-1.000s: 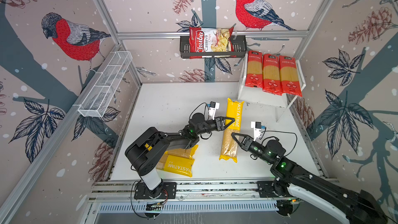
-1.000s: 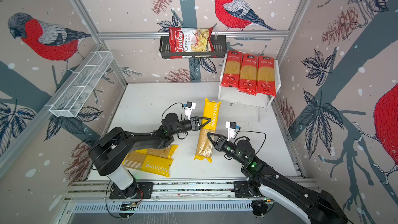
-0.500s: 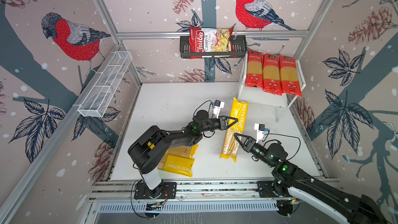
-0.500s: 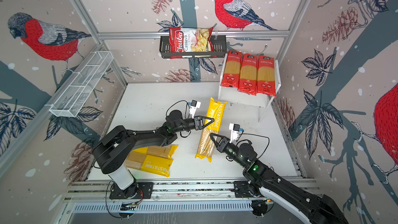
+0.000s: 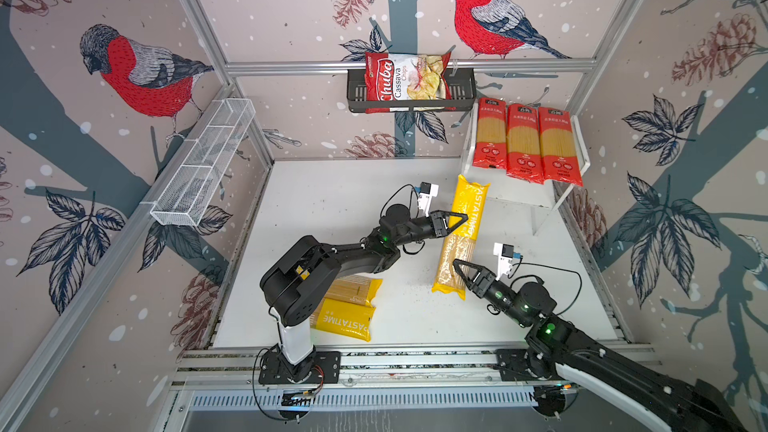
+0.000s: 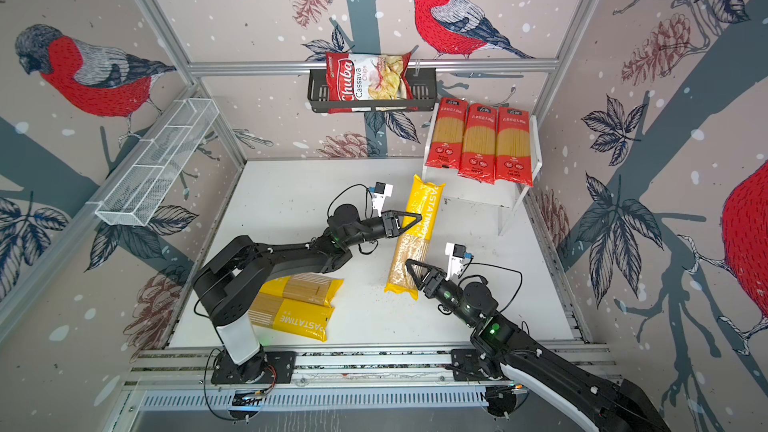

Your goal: Place and organize the pasta boxes and bags onto the shelf

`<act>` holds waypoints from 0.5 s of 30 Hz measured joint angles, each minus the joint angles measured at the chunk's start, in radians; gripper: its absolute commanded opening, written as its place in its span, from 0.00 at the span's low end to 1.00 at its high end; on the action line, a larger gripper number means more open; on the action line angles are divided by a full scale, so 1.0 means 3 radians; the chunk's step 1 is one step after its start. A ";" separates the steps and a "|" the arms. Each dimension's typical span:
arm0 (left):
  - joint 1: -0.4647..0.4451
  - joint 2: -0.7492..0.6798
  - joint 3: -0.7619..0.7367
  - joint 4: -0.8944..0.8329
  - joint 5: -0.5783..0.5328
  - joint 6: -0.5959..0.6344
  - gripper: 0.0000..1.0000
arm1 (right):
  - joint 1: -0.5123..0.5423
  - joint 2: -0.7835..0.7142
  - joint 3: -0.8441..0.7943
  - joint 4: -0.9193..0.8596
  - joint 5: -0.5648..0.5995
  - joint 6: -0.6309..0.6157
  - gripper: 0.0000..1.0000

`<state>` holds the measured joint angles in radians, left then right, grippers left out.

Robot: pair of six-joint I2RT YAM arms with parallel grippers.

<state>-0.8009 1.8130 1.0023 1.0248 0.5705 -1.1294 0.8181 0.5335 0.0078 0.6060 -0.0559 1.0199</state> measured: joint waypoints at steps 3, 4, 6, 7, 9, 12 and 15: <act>-0.0010 0.0039 0.0155 -0.0015 -0.0074 -0.0080 0.00 | 0.0000 -0.0109 -0.0010 0.0080 0.0046 -0.0014 0.61; -0.0014 0.0053 0.0207 -0.0019 -0.0086 -0.0097 0.00 | 0.0001 -0.0165 -0.0011 0.0095 0.0060 -0.0017 0.62; -0.0033 0.0093 0.0328 -0.0067 -0.0111 -0.0108 0.00 | 0.0001 -0.0254 -0.0011 0.0134 0.0084 -0.0041 0.62; -0.0048 0.0113 0.0380 -0.0106 -0.0145 -0.0108 0.00 | 0.0001 -0.0298 -0.0011 0.0145 0.0095 -0.0069 0.61; -0.0070 0.0170 0.0476 -0.0154 -0.0146 -0.0107 0.00 | 0.0003 -0.0366 -0.0011 0.0145 0.0117 -0.0078 0.60; -0.0081 0.0278 0.0570 -0.0167 -0.0161 -0.0153 0.00 | 0.0004 -0.0417 -0.0011 0.0107 0.0184 -0.0085 0.60; -0.0085 0.0417 0.0646 -0.0169 -0.0173 -0.0238 0.00 | 0.0004 -0.0426 -0.0011 0.0036 0.0231 -0.0085 0.60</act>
<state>-0.8265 1.9381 1.1961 0.9741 0.5186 -1.2007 0.8192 0.4057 0.0044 0.6167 0.0135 0.9943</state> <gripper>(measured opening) 0.205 0.602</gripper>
